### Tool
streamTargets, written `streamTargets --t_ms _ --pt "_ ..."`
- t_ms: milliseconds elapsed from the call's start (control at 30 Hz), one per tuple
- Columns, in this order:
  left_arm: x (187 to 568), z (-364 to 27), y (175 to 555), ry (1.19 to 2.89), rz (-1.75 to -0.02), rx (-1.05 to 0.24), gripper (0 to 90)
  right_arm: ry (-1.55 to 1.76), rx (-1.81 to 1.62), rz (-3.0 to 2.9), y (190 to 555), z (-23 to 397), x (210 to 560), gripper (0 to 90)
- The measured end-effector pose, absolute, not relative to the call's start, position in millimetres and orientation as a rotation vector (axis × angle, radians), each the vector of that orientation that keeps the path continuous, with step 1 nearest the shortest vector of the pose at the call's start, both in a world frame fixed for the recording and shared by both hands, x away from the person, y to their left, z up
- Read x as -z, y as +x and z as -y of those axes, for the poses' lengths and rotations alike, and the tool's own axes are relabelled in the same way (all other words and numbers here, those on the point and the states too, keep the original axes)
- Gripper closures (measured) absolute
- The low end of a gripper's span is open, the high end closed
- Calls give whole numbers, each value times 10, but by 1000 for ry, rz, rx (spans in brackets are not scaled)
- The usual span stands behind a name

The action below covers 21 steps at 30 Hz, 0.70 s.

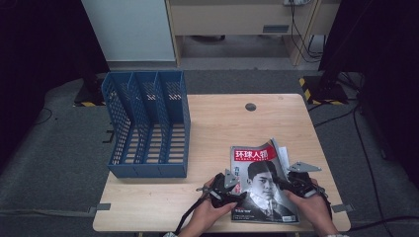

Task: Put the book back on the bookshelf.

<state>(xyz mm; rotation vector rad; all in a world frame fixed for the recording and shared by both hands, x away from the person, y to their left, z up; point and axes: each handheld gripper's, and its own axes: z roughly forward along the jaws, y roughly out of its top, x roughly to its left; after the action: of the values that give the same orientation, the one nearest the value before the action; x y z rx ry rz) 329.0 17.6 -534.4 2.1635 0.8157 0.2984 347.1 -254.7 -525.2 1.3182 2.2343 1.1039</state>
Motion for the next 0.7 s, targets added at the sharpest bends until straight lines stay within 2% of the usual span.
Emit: streamTargets --t_ms 100,267,367,500,700 --pt "5345 -177 3292 2163 -816 -293 279 1303 -1131 -2222 3465 2555 5231 822" --pt "5347 -160 3288 2176 -801 -279 217 1252 -1160 -2213 3433 2549 5184 861" --pt "5348 -161 3296 2176 -799 -259 151 1211 -1186 -2207 3411 2543 5141 873" --pt "5350 -191 3326 2155 -835 -232 111 1149 -1228 -2196 3370 2538 5078 877" --pt "5351 -216 3350 2143 -851 -221 91 1074 -1330 -2168 3294 2550 4968 879"
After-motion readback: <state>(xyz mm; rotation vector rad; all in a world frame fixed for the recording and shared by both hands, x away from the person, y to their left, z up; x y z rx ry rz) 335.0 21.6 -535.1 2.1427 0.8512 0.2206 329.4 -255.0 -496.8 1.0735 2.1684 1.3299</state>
